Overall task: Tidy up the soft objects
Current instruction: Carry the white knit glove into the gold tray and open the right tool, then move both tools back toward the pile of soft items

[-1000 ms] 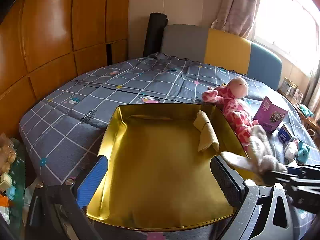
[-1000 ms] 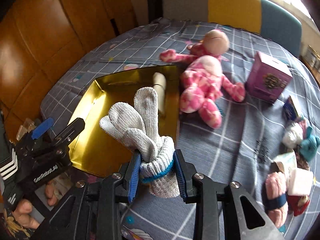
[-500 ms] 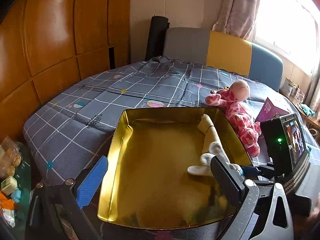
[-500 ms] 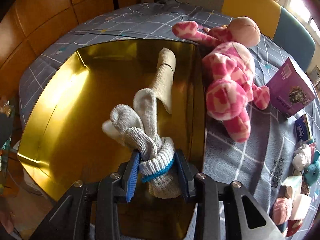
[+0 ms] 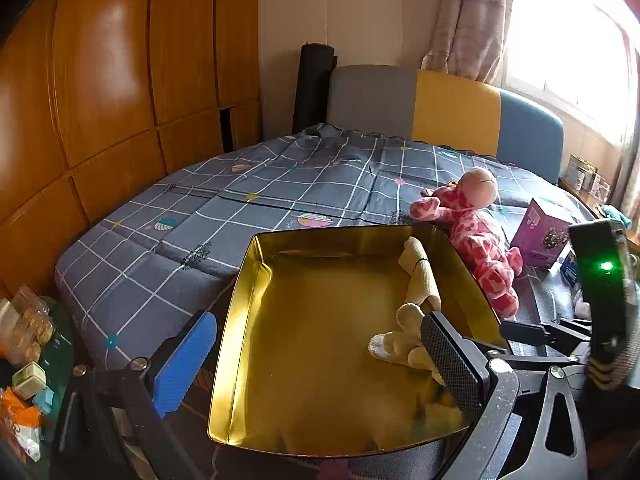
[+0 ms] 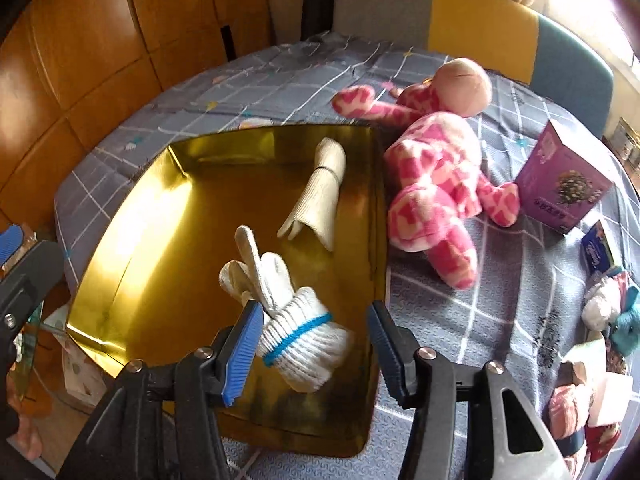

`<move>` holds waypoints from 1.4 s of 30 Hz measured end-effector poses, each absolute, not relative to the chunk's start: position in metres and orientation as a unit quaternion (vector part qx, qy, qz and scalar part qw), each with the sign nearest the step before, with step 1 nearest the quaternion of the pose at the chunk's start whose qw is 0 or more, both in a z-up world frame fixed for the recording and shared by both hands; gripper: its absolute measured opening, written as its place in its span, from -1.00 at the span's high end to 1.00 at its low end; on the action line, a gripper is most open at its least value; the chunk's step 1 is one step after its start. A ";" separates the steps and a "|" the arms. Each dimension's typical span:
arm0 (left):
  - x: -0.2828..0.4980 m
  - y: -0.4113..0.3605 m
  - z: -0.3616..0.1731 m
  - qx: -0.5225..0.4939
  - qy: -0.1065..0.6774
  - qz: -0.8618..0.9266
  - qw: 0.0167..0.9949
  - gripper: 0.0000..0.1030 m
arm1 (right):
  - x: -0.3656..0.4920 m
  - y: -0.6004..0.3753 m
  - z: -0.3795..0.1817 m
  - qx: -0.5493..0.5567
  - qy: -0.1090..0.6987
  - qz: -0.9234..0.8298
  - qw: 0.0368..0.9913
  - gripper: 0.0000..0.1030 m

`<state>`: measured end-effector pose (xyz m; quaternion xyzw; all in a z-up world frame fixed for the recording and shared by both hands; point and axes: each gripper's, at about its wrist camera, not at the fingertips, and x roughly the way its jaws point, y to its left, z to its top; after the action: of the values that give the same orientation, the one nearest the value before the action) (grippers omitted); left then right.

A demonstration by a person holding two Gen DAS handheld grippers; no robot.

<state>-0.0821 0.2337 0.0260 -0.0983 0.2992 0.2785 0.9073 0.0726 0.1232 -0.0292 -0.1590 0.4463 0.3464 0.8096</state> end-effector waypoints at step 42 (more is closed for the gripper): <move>0.046 0.088 0.039 -0.107 0.375 -0.039 0.920 -1.00 | 0.121 -0.250 0.002 0.089 0.431 0.027 0.898 -0.10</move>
<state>0.0456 0.0882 0.0389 -0.1075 0.3751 -0.0391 0.9199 0.1208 -0.2504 0.0024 0.0888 0.4305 0.0269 0.8978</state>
